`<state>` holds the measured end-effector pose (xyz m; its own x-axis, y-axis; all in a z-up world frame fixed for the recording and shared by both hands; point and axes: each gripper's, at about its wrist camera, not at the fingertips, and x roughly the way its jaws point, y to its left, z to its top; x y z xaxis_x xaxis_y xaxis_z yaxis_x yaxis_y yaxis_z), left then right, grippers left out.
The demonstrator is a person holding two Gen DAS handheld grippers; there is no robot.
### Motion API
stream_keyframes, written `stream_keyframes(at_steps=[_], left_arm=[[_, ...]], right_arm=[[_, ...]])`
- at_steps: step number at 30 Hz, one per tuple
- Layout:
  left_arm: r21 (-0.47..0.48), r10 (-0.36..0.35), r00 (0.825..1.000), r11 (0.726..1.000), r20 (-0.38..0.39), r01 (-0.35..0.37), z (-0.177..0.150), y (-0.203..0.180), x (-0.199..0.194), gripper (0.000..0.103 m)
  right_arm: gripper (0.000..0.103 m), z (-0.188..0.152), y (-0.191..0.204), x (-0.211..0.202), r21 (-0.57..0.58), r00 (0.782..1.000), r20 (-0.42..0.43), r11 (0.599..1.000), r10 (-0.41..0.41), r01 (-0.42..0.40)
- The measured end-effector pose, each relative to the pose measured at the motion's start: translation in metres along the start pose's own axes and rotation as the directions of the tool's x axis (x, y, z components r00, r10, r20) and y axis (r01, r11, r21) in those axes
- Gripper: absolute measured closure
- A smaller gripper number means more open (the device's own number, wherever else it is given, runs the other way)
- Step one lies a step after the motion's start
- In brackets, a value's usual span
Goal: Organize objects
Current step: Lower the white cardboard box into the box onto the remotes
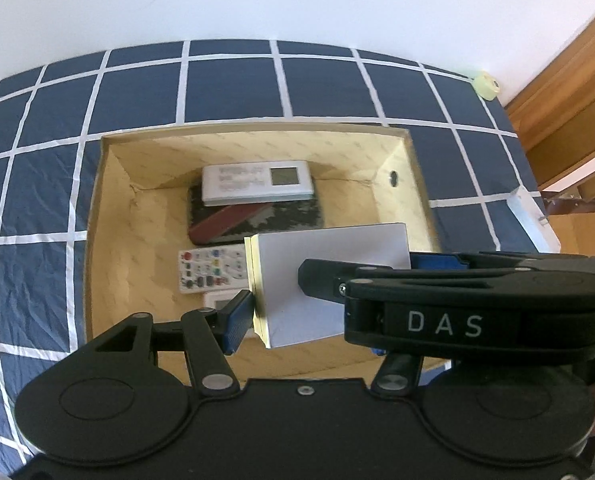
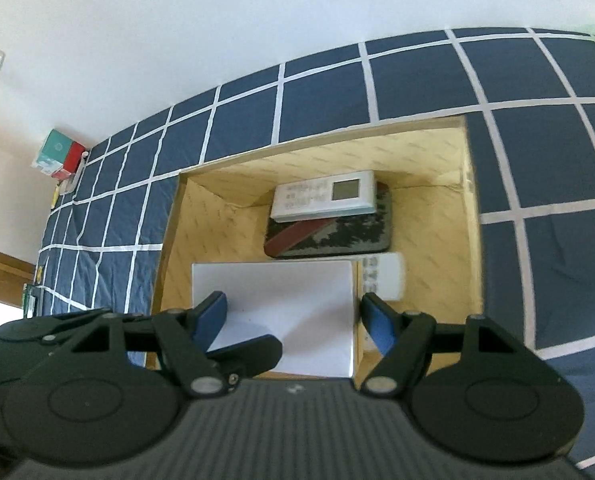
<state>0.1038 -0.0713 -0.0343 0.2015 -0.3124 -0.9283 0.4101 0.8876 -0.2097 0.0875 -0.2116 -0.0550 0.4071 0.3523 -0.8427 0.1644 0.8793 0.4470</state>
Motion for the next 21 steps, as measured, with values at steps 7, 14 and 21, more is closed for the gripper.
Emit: stream_keyframes(at_steps=[7,14,21], left_arm=[[-0.009,-0.012,0.999,1.000,-0.051,0.011,0.022,0.028,0.031,0.048],[-0.019,-0.021,0.993,1.000,-0.115,0.019,0.041,0.047,0.068,0.048],[-0.033,-0.035,0.988,0.999,-0.151,0.030,0.055,0.059,0.092,0.048]], right_arm=[[0.030,0.021,0.000,0.040,0.018,0.999,-0.046,1.000,-0.008,0.009],[0.030,0.039,-0.011,0.079,0.045,0.994,-0.105,0.999,-0.016,0.021],[0.030,0.054,-0.019,0.106,0.052,0.989,-0.145,0.998,-0.027,0.034]])
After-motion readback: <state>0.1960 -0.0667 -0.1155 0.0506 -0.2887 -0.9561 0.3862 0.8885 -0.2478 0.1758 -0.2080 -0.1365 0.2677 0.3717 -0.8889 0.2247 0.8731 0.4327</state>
